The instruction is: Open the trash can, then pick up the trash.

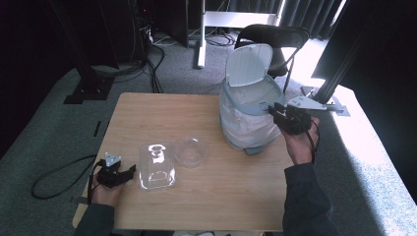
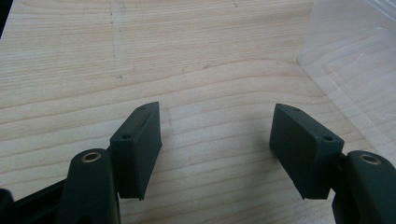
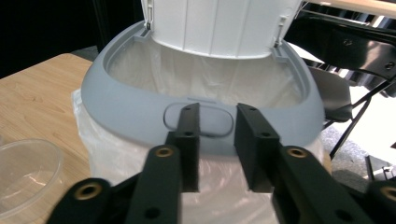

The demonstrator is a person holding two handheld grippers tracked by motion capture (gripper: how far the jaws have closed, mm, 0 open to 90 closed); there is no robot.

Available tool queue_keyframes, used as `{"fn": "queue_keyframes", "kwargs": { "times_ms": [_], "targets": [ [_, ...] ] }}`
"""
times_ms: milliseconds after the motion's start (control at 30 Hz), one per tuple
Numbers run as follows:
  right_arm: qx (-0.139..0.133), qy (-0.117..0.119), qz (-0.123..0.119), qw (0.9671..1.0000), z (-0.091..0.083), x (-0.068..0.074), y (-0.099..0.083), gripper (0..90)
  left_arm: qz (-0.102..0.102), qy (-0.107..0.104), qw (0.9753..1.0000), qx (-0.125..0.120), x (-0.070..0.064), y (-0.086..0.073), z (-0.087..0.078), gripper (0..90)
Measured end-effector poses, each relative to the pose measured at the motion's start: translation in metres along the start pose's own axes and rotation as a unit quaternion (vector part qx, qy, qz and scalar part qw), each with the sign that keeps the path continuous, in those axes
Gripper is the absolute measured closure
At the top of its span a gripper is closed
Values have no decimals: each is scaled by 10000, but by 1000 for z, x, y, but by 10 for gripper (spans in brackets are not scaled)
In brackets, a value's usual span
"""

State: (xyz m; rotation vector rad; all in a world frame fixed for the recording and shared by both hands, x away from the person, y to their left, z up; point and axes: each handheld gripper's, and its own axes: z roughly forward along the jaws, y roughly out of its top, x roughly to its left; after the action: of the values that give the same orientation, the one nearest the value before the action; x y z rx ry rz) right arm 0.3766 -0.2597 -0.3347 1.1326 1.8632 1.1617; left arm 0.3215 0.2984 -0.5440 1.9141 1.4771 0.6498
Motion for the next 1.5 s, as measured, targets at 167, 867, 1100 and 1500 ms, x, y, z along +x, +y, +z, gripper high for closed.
{"fn": "queue_keyframes", "kwargs": {
  "times_ms": [167,867,1100,1500],
  "targets": [
    [-209,-187,122,9995,-12,1,-19,571,21,-30,10000,10,0,0,0,334],
    [719,-330,97,9968,16,3,-130,448,140,-129,9998,41,-2,-2,-2,294],
    [988,-329,41,9946,29,1,-156,443,216,-201,9995,77,-3,-2,-5,368],
    [1527,-150,277,9878,43,-9,-201,432,117,-270,9992,-276,-3,1,-19,456]
  ]
}}
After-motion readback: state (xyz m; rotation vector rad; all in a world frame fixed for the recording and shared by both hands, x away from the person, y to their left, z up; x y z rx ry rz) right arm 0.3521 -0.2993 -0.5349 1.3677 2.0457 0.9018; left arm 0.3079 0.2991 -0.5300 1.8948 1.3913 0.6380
